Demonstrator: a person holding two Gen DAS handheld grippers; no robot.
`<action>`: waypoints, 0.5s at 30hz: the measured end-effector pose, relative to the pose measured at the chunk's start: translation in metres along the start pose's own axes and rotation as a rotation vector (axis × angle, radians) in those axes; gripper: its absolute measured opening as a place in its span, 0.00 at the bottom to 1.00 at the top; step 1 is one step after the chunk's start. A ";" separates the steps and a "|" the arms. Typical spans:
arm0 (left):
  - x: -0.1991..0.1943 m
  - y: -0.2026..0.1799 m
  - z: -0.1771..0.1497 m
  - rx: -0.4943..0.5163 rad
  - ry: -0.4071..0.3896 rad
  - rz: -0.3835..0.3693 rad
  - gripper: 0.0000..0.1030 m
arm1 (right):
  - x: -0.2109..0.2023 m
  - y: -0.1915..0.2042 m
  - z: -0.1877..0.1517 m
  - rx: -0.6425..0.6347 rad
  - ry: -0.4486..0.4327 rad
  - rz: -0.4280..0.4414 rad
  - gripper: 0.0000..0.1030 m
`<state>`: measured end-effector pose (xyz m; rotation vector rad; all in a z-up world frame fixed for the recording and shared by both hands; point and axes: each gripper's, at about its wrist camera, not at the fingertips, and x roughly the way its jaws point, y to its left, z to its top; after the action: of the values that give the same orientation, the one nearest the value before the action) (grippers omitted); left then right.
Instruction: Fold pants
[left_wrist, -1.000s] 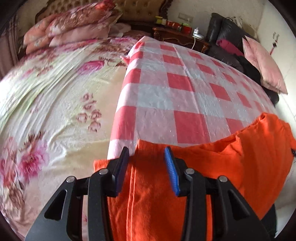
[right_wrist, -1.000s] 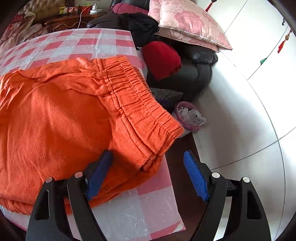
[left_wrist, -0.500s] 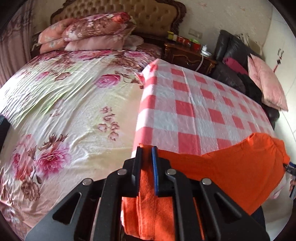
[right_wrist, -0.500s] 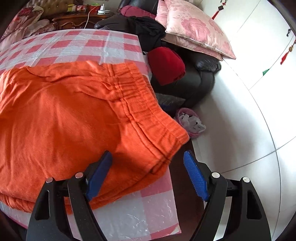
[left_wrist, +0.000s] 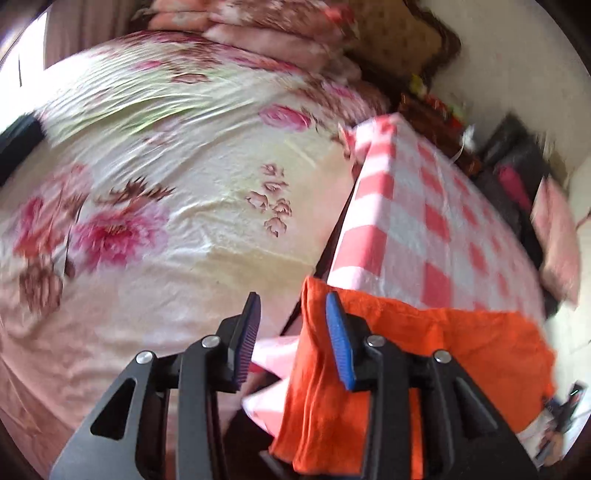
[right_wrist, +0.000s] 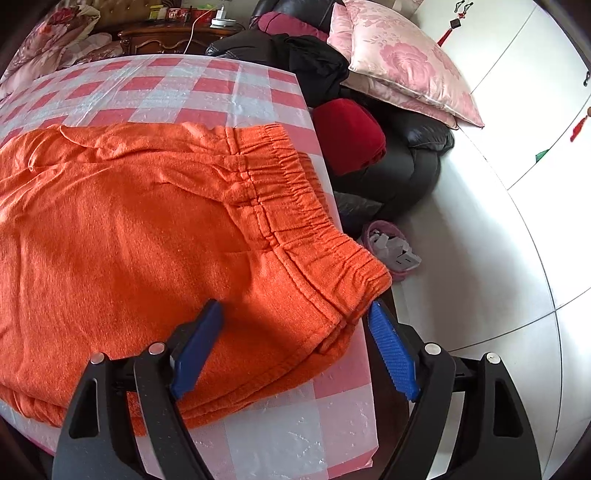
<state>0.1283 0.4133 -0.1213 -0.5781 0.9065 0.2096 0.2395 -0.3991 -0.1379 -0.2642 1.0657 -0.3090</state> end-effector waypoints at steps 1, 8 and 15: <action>-0.011 0.009 -0.010 -0.043 -0.017 -0.024 0.35 | 0.001 -0.001 -0.001 0.009 -0.003 0.001 0.76; -0.024 0.052 -0.117 -0.355 0.062 -0.279 0.34 | 0.003 -0.004 0.000 0.028 -0.003 0.020 0.77; 0.005 0.049 -0.120 -0.464 0.097 -0.326 0.25 | 0.002 -0.004 -0.003 0.042 -0.008 0.022 0.77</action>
<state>0.0296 0.3868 -0.2014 -1.1646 0.8451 0.0957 0.2376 -0.4043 -0.1397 -0.2155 1.0521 -0.3103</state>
